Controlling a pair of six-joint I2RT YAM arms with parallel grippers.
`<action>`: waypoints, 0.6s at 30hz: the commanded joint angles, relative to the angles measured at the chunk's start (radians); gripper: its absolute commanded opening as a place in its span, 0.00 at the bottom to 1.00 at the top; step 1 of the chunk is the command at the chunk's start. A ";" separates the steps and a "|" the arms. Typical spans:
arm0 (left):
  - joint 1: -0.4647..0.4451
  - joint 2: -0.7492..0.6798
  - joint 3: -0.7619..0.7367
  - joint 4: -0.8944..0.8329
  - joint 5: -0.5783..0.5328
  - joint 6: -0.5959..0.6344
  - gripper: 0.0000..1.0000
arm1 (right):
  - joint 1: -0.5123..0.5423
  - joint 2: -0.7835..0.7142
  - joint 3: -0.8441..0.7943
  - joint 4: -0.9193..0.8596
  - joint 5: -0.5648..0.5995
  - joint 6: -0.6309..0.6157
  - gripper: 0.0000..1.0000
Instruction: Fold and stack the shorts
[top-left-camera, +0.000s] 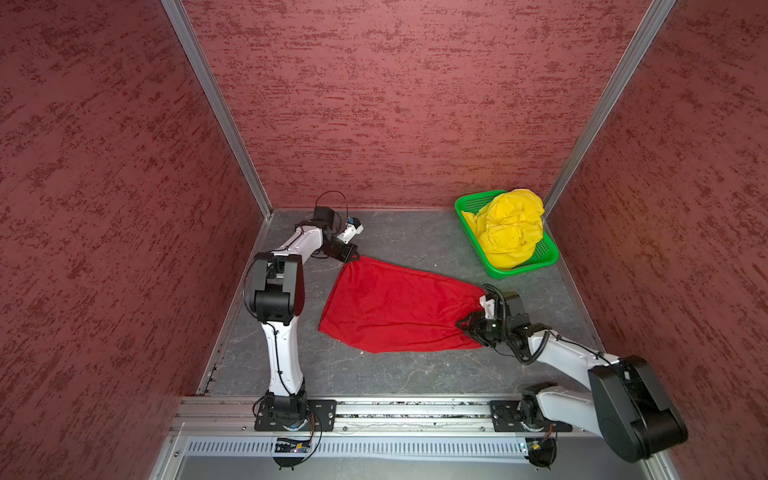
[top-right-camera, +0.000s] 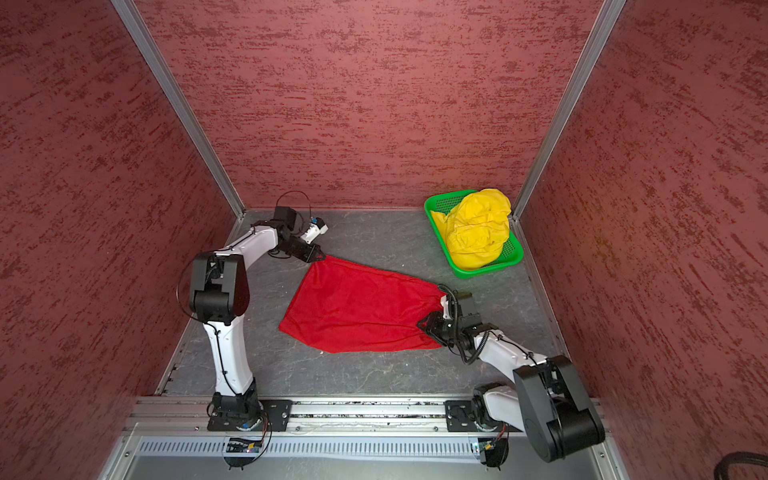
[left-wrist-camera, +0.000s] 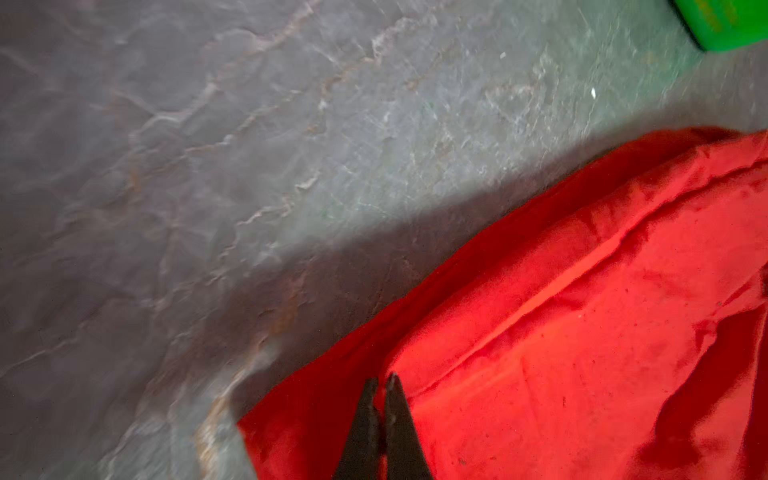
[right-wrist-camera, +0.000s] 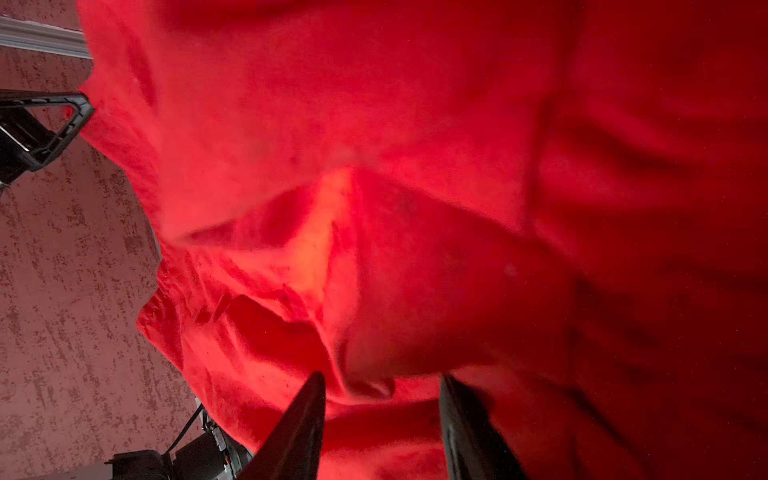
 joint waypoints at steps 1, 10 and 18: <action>0.036 -0.035 0.009 0.023 -0.047 -0.097 0.00 | -0.007 0.015 -0.014 -0.047 0.053 0.010 0.48; 0.018 0.052 0.062 -0.005 -0.140 -0.174 0.26 | -0.006 -0.002 0.018 -0.022 0.021 0.011 0.50; -0.014 -0.067 0.046 0.009 -0.255 -0.319 0.64 | -0.007 -0.130 0.218 -0.132 0.026 -0.027 0.51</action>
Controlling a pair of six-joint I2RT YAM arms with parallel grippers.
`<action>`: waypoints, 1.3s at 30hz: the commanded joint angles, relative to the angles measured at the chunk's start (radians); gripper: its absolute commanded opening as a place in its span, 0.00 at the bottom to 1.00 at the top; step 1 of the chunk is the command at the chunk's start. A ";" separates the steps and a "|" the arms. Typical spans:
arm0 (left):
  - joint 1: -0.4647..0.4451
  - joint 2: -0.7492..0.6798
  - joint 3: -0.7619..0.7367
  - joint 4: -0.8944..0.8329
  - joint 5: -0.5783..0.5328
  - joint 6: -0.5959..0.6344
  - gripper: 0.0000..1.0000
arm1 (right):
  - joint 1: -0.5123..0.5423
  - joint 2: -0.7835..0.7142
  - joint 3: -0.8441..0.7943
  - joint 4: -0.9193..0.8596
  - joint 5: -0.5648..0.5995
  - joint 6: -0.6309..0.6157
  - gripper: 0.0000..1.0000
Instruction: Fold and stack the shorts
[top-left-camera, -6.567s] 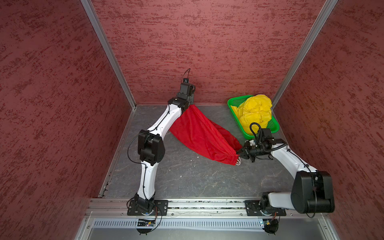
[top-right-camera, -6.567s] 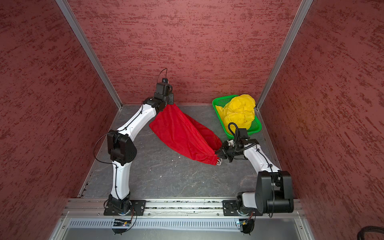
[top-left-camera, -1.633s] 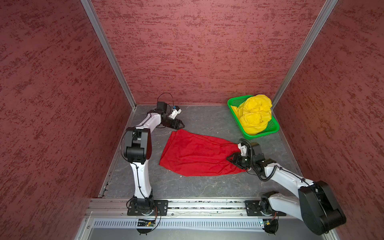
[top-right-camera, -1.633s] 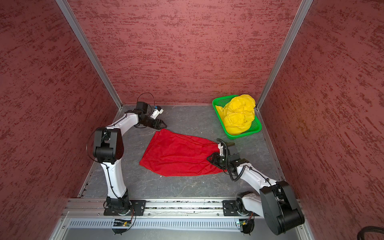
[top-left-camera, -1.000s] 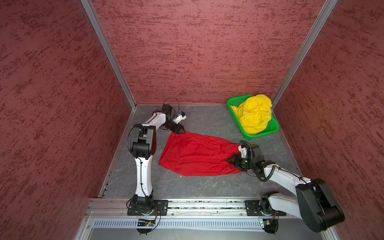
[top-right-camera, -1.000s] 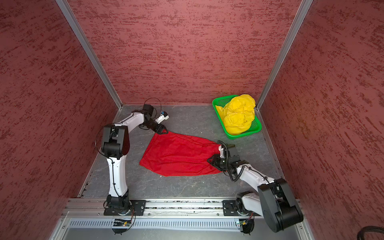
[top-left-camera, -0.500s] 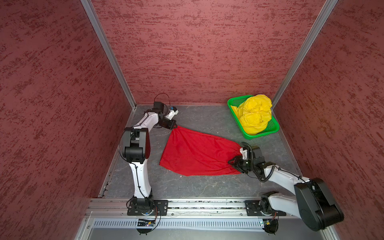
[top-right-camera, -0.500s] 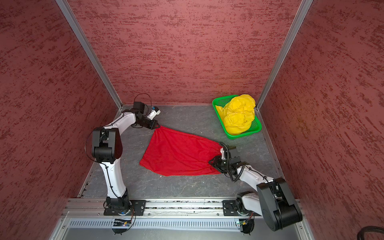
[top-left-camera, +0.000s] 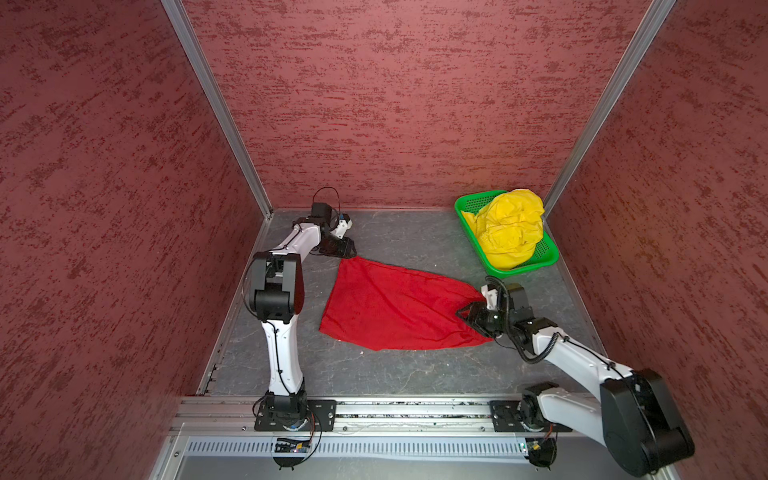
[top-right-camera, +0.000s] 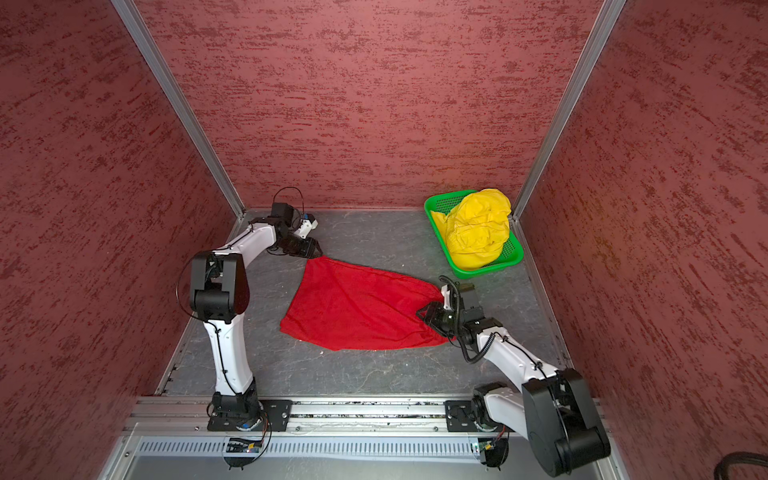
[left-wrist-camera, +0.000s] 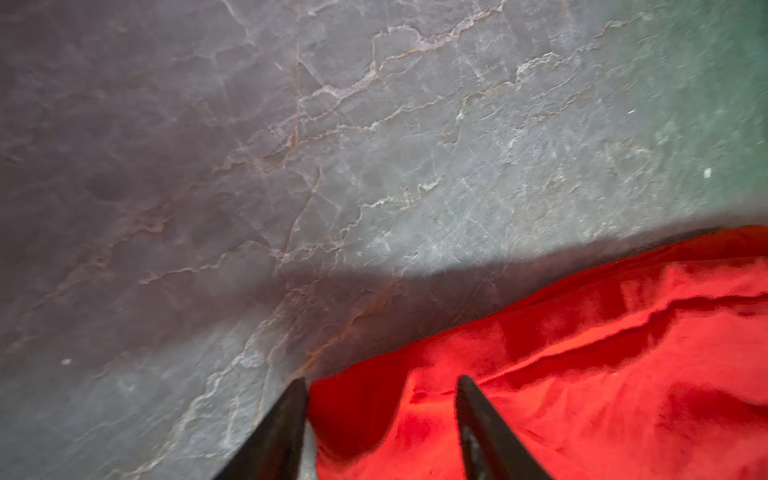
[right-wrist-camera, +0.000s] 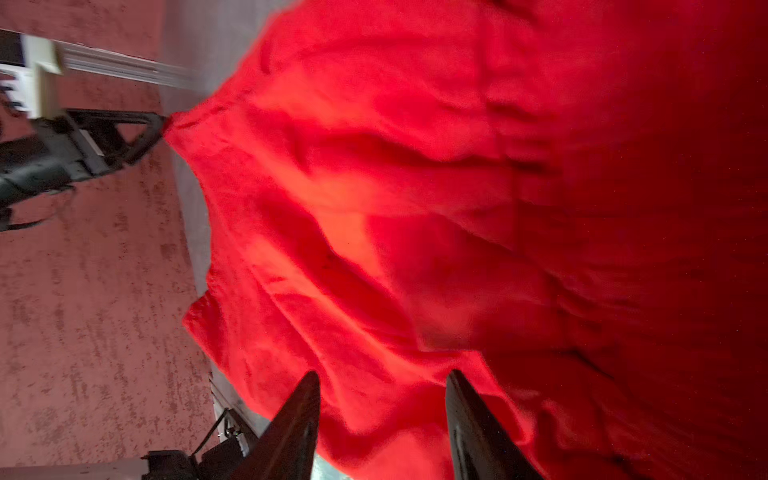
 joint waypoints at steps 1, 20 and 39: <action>-0.008 -0.124 -0.022 0.018 -0.078 -0.102 0.64 | -0.004 -0.036 0.112 -0.067 0.038 -0.031 0.51; -0.253 -0.688 -0.799 0.288 -0.111 -0.670 0.25 | 0.043 0.323 0.186 0.038 0.168 -0.068 0.44; -0.211 -0.794 -1.017 0.197 -0.267 -0.846 0.08 | 0.010 0.165 0.166 -0.090 0.323 -0.038 0.46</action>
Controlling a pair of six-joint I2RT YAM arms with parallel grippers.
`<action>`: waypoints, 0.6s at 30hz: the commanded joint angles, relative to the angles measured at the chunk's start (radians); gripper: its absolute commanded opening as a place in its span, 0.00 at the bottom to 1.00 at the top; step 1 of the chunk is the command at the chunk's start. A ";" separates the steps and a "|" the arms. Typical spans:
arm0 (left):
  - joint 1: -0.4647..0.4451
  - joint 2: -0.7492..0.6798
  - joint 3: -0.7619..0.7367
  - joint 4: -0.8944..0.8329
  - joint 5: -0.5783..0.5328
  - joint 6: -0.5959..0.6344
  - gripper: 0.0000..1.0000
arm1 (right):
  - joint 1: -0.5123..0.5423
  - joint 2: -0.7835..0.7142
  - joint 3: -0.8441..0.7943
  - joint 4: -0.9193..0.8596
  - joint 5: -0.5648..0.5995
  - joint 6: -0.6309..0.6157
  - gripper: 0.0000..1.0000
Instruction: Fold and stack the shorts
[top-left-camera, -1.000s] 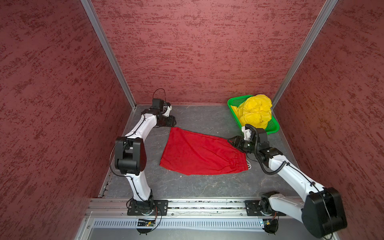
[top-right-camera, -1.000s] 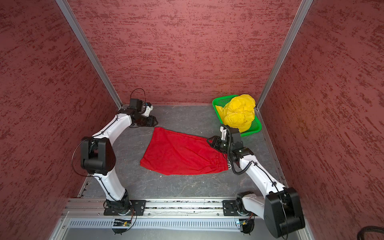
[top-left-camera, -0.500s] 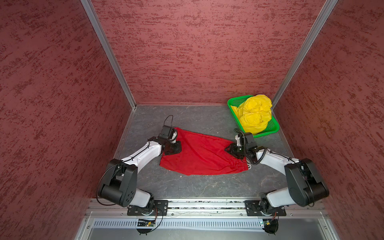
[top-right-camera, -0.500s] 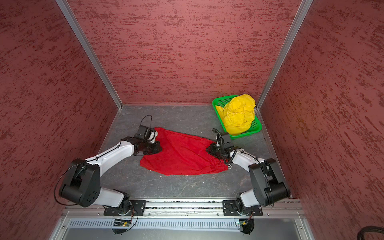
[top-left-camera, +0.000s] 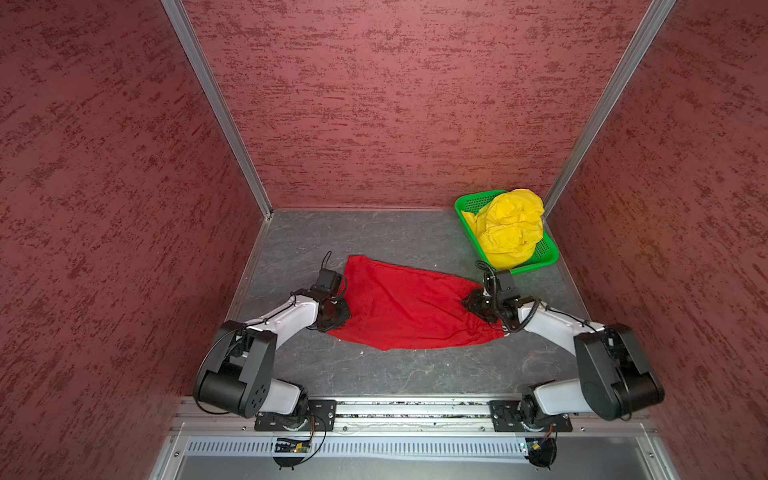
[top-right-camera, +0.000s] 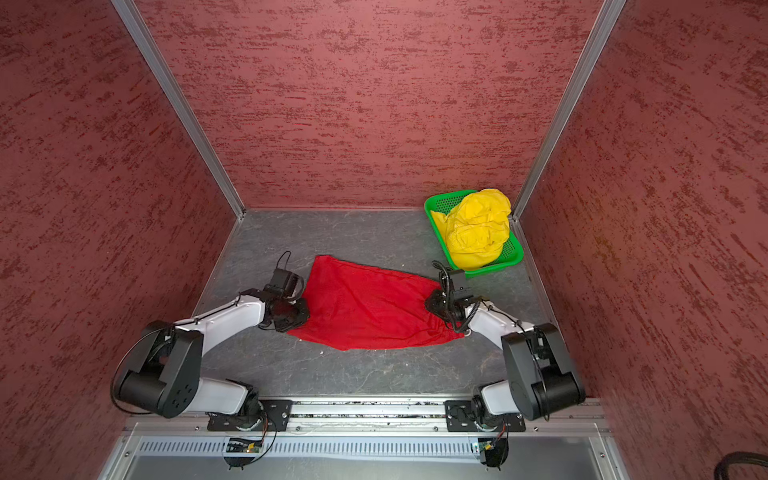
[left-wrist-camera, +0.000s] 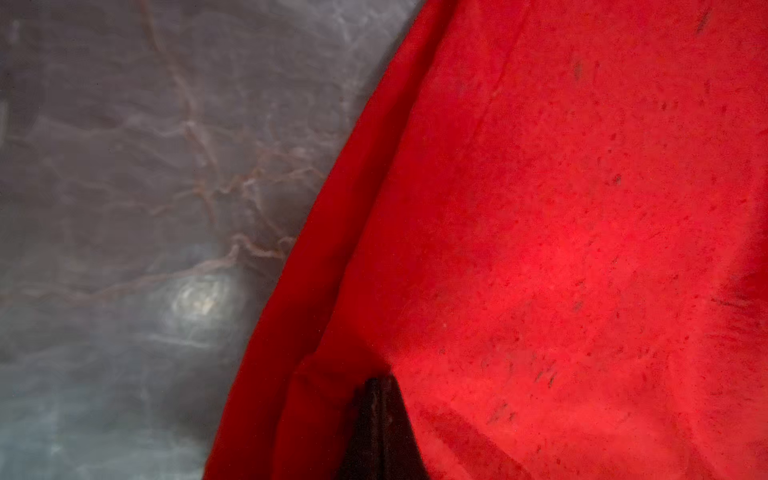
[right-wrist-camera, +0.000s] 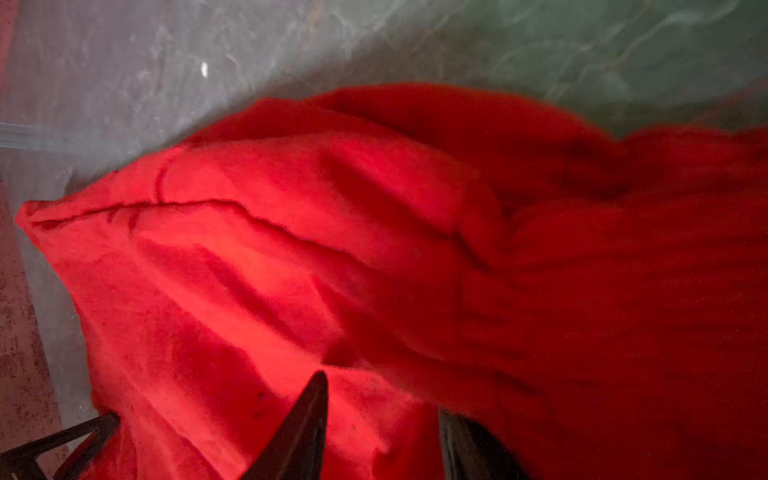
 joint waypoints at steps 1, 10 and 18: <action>-0.011 -0.094 0.004 -0.023 0.006 -0.029 0.13 | 0.022 -0.104 0.042 -0.048 0.015 0.009 0.46; -0.208 -0.145 0.067 -0.032 0.044 -0.143 0.22 | 0.234 -0.090 0.064 0.070 -0.083 0.076 0.43; -0.251 -0.006 -0.002 0.086 0.010 -0.229 0.11 | 0.311 0.080 -0.011 0.273 -0.115 0.150 0.43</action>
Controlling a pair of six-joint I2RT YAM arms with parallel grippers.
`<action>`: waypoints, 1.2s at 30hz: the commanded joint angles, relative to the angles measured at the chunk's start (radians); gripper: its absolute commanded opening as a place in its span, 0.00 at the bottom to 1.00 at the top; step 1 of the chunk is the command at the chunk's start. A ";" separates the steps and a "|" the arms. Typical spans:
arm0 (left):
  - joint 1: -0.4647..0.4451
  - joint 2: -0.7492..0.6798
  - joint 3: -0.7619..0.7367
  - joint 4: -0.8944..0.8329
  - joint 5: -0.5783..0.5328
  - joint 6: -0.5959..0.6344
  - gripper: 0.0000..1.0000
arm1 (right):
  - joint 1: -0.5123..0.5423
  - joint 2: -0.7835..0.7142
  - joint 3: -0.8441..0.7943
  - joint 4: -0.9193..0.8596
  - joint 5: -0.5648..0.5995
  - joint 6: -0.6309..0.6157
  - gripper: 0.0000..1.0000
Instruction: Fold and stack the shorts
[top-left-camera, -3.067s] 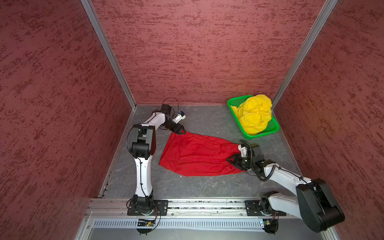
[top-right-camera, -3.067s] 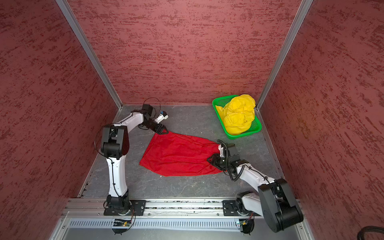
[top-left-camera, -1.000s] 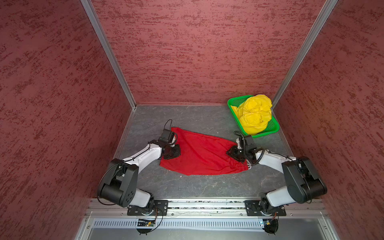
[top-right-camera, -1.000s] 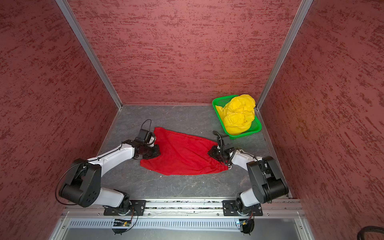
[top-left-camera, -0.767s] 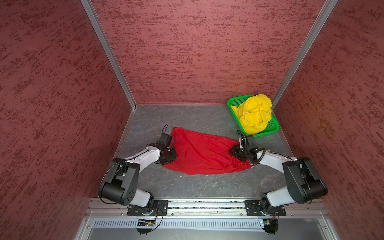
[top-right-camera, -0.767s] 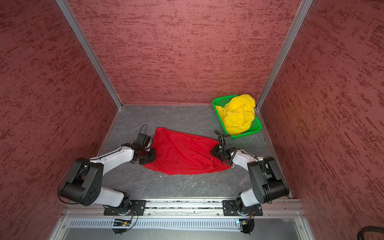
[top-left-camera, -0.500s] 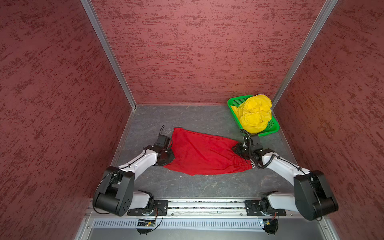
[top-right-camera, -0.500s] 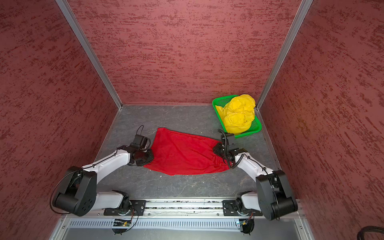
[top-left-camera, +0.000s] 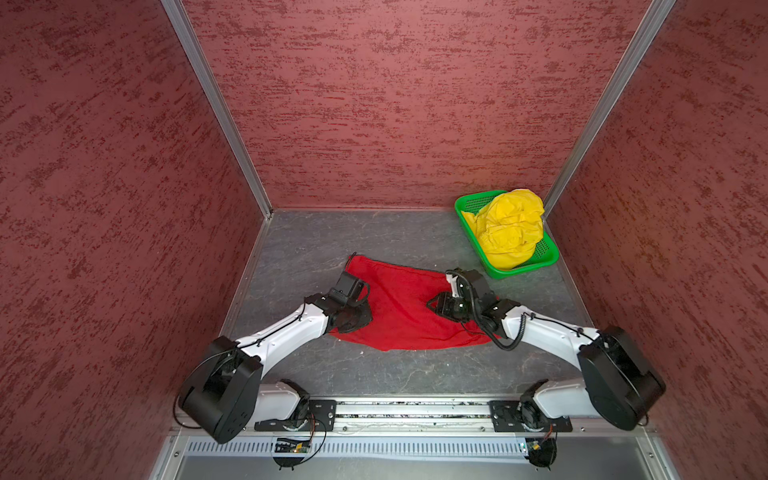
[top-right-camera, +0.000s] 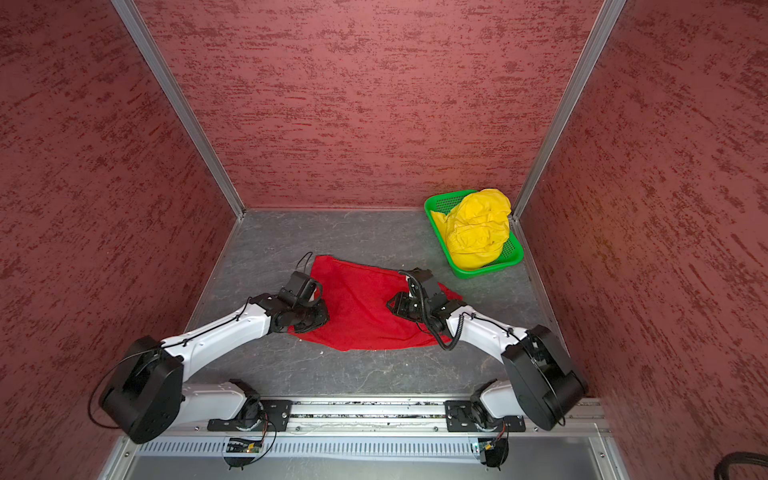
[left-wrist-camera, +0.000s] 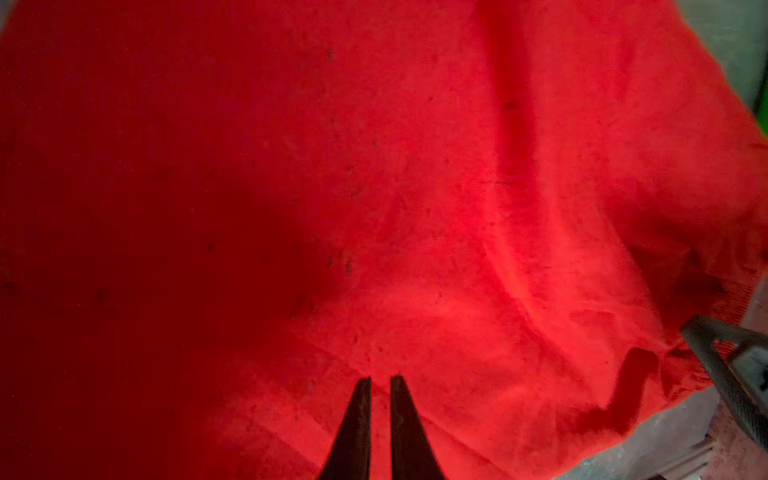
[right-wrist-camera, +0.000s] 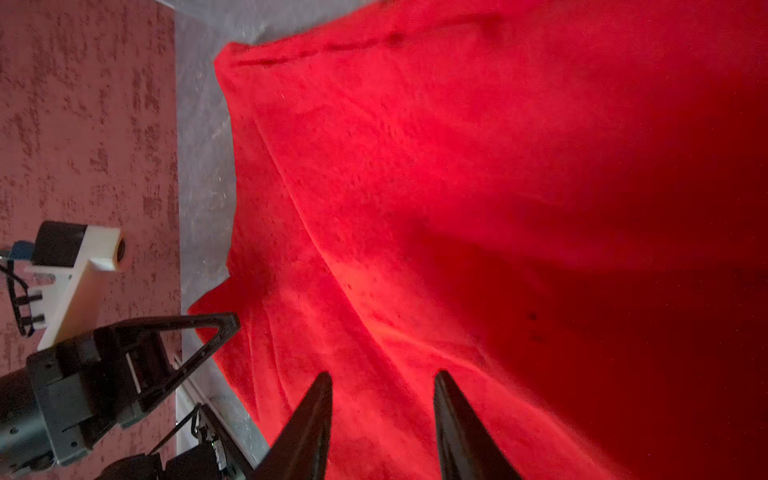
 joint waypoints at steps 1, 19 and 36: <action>0.006 0.052 -0.034 0.049 -0.024 -0.050 0.09 | -0.004 0.024 -0.045 0.088 -0.004 0.050 0.43; 0.211 -0.019 -0.213 0.052 -0.049 -0.103 0.00 | -0.026 -0.052 -0.215 -0.040 0.131 0.101 0.43; 0.094 -0.340 -0.013 -0.130 -0.227 0.156 0.51 | 0.190 0.111 0.078 0.057 0.157 0.157 0.44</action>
